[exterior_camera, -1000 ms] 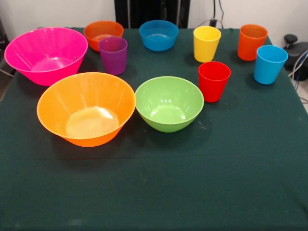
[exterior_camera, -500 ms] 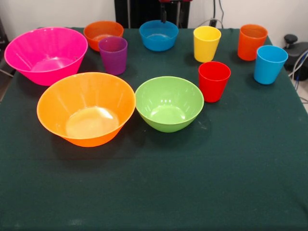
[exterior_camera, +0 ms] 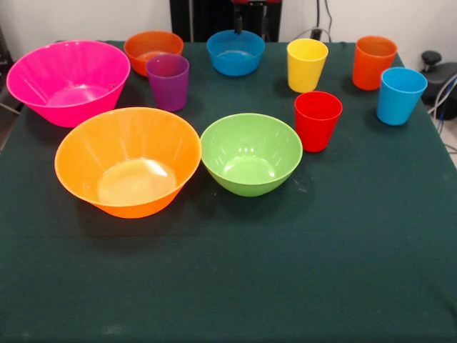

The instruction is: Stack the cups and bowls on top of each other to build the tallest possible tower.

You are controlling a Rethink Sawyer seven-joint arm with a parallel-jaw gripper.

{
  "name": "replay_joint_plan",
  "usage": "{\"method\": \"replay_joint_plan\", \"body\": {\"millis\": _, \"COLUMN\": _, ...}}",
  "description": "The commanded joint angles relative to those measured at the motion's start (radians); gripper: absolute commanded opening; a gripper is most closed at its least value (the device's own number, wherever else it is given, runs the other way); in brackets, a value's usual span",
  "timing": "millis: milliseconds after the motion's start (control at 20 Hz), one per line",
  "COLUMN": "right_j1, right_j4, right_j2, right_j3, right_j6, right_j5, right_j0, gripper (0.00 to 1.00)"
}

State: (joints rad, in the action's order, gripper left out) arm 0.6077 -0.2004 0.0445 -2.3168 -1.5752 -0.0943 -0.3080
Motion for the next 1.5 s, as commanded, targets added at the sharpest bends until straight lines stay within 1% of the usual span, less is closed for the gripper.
{"method": "replay_joint_plan", "body": {"millis": 50, "right_j1": -0.003, "right_j4": -0.021, "right_j2": -0.044, "right_j3": 0.138, "right_j6": -0.102, "right_j5": 0.024, "right_j0": 0.025, "gripper": 1.00}}
{"method": "replay_joint_plan", "body": {"millis": 650, "right_j1": 0.007, "right_j4": -0.013, "right_j2": -0.028, "right_j3": 0.161, "right_j6": -0.097, "right_j5": 0.059, "right_j0": 0.050, "gripper": 1.00}}
{"method": "replay_joint_plan", "body": {"millis": 1200, "right_j1": 0.024, "right_j4": 0.008, "right_j2": -0.015, "right_j3": 0.170, "right_j6": -0.112, "right_j5": 0.088, "right_j0": 0.096, "gripper": 1.00}}
{"method": "replay_joint_plan", "body": {"millis": 1350, "right_j1": 0.041, "right_j4": 0.021, "right_j2": -0.015, "right_j3": 0.158, "right_j6": -0.124, "right_j5": 0.103, "right_j0": 0.111, "gripper": 1.00}}
{"method": "replay_joint_plan", "body": {"millis": 1500, "right_j1": 0.074, "right_j4": 0.045, "right_j2": -0.001, "right_j3": 0.135, "right_j6": -0.146, "right_j5": 0.124, "right_j0": 0.142, "gripper": 1.00}}
